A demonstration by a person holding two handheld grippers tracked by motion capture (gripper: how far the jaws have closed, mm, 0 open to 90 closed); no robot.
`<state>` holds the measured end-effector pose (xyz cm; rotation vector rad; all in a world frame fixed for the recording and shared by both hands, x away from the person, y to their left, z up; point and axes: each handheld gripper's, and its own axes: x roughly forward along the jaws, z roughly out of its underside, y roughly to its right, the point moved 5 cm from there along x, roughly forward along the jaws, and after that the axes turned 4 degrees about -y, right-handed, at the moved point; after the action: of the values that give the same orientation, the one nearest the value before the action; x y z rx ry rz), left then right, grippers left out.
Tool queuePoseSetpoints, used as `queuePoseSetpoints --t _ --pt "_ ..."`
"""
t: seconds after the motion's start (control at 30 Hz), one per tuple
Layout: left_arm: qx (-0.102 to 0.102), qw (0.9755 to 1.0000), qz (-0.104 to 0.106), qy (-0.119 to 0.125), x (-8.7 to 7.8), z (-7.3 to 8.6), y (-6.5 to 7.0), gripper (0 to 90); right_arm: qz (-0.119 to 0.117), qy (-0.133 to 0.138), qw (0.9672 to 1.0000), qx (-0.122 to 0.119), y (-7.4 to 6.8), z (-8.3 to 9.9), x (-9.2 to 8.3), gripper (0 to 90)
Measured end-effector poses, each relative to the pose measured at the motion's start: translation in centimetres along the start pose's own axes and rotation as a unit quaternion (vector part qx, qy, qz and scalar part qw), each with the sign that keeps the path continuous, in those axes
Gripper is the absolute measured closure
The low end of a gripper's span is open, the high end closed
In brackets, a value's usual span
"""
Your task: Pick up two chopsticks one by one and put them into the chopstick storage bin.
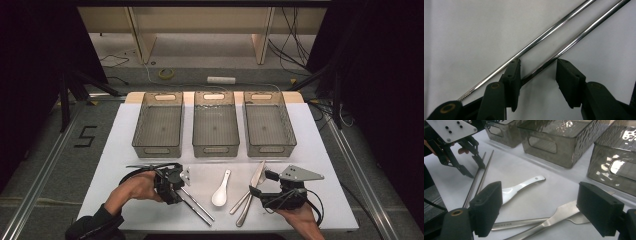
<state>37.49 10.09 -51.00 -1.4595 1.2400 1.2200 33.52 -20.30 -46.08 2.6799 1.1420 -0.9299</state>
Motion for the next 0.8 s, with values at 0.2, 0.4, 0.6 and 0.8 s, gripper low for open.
queuePoseSetpoints --t 0.2,0.4,0.6,0.8 --pt "0.006 1.0 0.0 -0.007 -0.1 0.1 0.2 61.2 0.0 -0.001 1.0 0.0 0.0 0.0 0.0 21.6" --pt "0.017 0.9998 -0.001 -0.008 -0.1 0.3 0.4 66.0 0.0 -0.002 1.0 0.0 0.1 0.0 0.0 21.6" --pt "0.03 0.9995 -0.001 -0.009 -0.3 0.8 1.1 71.7 0.001 -0.005 1.0 0.001 0.1 0.0 0.0 21.6" --pt "0.044 0.9989 -0.006 -0.012 -0.3 1.3 1.8 76.0 0.001 -0.007 1.0 -0.002 0.1 0.1 0.0 21.7"
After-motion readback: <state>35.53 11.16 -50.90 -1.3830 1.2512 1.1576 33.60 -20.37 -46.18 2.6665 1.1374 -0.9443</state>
